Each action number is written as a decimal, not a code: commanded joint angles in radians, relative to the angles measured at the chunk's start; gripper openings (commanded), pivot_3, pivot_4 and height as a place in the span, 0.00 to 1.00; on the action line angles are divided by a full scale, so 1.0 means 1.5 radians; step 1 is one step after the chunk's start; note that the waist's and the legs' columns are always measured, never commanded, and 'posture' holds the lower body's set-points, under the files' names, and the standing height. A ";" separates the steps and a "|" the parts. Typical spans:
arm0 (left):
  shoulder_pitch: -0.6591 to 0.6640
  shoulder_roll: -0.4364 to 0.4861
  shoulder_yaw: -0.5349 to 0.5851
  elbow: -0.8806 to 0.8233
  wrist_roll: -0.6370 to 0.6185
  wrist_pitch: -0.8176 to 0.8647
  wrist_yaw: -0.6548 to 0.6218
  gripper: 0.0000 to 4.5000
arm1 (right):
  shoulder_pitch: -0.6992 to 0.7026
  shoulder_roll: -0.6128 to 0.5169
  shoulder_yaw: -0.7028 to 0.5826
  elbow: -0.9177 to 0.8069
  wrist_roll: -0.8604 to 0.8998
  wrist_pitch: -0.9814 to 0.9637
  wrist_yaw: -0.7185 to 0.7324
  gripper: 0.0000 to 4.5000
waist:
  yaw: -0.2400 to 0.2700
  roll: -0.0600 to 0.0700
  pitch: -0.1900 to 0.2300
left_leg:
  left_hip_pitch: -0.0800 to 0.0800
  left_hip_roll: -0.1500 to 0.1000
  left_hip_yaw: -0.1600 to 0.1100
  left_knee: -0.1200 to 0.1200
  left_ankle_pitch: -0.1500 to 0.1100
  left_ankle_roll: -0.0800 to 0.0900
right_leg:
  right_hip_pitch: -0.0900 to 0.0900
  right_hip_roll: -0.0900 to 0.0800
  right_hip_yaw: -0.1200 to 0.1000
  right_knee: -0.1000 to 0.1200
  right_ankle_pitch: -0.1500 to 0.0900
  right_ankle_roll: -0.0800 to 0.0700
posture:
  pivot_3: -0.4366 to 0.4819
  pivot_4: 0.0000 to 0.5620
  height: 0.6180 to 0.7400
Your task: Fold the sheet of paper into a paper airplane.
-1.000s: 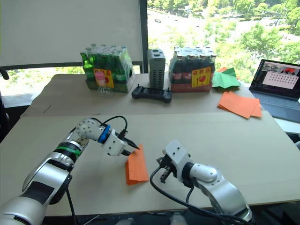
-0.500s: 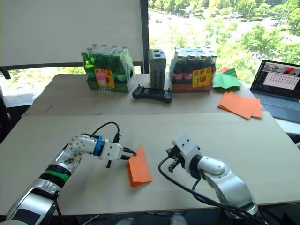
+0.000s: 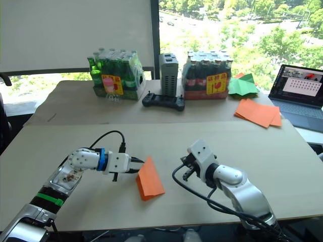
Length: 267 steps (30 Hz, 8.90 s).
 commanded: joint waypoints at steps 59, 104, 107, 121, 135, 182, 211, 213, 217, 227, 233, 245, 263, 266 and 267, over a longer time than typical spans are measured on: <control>0.009 0.067 0.072 -0.197 -0.069 0.367 0.020 0.01 | 0.015 -0.008 -0.032 -0.052 -0.010 -0.027 -0.015 0.00 | -0.009 0.000 0.000 | 0.000 0.000 0.000 0.001 0.000 0.000 | -0.001 0.000 0.000 0.003 0.000 0.000 | 0.48 0.27 0.66; 0.215 0.132 0.226 -0.326 -0.243 0.512 0.069 0.42 | -0.158 -0.036 0.182 0.253 -0.231 -0.488 0.247 0.01 | 0.000 0.001 0.001 | 0.003 0.001 0.001 -0.001 0.001 -0.002 | 0.000 0.000 0.001 0.003 0.000 -0.001 | 0.48 0.27 0.66; 0.216 0.131 0.225 -0.326 -0.245 0.513 0.072 0.42 | -0.150 -0.029 0.180 0.233 -0.226 -0.474 0.254 0.01 | 0.000 0.001 0.001 | 0.003 0.001 0.001 -0.001 0.001 -0.002 | 0.000 0.000 0.001 0.003 0.000 -0.001 | 0.48 0.27 0.66; 0.224 0.143 0.267 -0.324 -0.300 0.540 0.062 0.42 | -0.072 -0.052 0.186 0.088 -0.197 -0.374 0.314 0.01 | 0.000 0.001 0.001 | 0.003 0.001 0.001 -0.001 0.001 -0.002 | 0.001 0.000 0.001 0.003 -0.001 -0.001 | 0.48 0.27 0.66; 0.184 0.117 0.245 -0.340 -0.341 0.573 0.069 0.04 | -0.074 -0.040 0.189 0.077 -0.207 -0.336 0.299 0.28 | 0.000 0.001 0.001 | 0.003 0.001 0.001 -0.001 0.001 -0.002 | 0.000 0.000 0.001 0.003 -0.001 -0.001 | 0.48 0.27 0.66; 0.070 0.051 0.001 -0.070 -0.105 0.293 -0.049 0.00 | -0.035 -0.045 0.237 0.005 -0.258 -0.314 0.259 0.65 | 0.001 0.000 0.001 | 0.004 0.001 0.001 -0.001 0.001 -0.002 | 0.001 0.000 0.001 0.003 -0.001 -0.001 | 0.48 0.27 0.66; 0.102 0.063 -0.003 -0.111 -0.087 0.288 -0.057 0.00 | -0.104 0.011 0.220 0.068 -0.229 -0.209 0.275 0.00 | -0.001 0.001 0.001 | 0.005 0.001 0.001 -0.001 0.001 -0.002 | 0.002 0.000 0.001 0.004 -0.001 -0.001 | 0.48 0.27 0.66; 0.102 0.063 -0.003 -0.111 -0.087 0.288 -0.057 0.00 | -0.122 0.015 0.225 0.091 -0.239 -0.189 0.270 0.00 | -0.001 0.001 0.001 | 0.006 0.001 0.001 -0.001 0.001 -0.002 | 0.002 0.000 0.001 0.004 -0.001 -0.001 | 0.48 0.27 0.66; 0.099 0.063 -0.001 -0.111 -0.089 0.290 -0.056 0.00 | -0.149 0.027 0.226 0.131 -0.233 -0.161 0.269 0.00 | -0.001 0.001 0.001 | 0.006 0.001 0.001 -0.001 0.001 -0.002 | 0.002 0.000 0.001 0.004 -0.001 -0.001 | 0.48 0.27 0.66; 0.068 0.072 0.051 -0.134 -0.129 0.334 -0.044 0.00 | -0.173 0.034 0.267 0.211 -0.254 -0.118 0.266 0.00 | 0.000 0.001 0.001 | 0.006 0.001 0.001 -0.001 0.001 -0.002 | 0.002 0.000 0.001 0.004 -0.001 -0.001 | 0.48 0.27 0.66; 0.072 0.080 0.096 -0.231 -0.231 0.444 -0.071 0.00 | -0.172 0.032 0.276 0.215 -0.255 -0.115 0.263 0.00 | -0.002 0.001 0.001 | 0.006 0.001 0.001 -0.001 0.001 -0.002 | 0.002 0.000 0.001 0.004 -0.001 -0.001 | 0.48 0.27 0.66; 0.091 0.047 0.029 -0.163 -0.177 0.414 -0.040 0.00 | -0.176 0.036 0.278 0.204 -0.252 -0.112 0.251 0.14 | -0.001 0.001 0.000 | 0.006 0.001 0.001 -0.001 0.001 -0.002 | 0.002 0.001 0.001 0.004 -0.001 -0.002 | 0.48 0.27 0.66; 0.117 0.034 -0.004 -0.137 -0.141 0.355 -0.045 0.00 | -0.198 0.061 0.262 0.114 -0.183 -0.166 0.270 0.07 | 0.000 0.001 0.000 | 0.006 0.001 0.001 -0.002 0.001 -0.002 | 0.002 0.000 0.001 0.003 -0.001 -0.002 | 0.48 0.27 0.66; 0.122 0.039 -0.009 -0.146 -0.134 0.348 -0.046 0.00 | -0.200 0.057 0.300 0.151 -0.199 -0.186 0.285 0.01 | -0.001 0.001 0.000 | 0.006 0.001 0.001 -0.002 0.001 -0.002 | 0.002 0.000 0.001 0.003 -0.001 -0.002 | 0.48 0.27 0.66; 0.123 0.040 -0.010 -0.148 -0.132 0.346 -0.046 0.00 | -0.199 0.054 0.309 0.162 -0.205 -0.194 0.286 0.01 | -0.001 0.001 0.000 | 0.006 0.001 0.001 -0.002 0.001 -0.002 | 0.002 0.000 0.001 0.003 -0.001 -0.002 | 0.48 0.27 0.66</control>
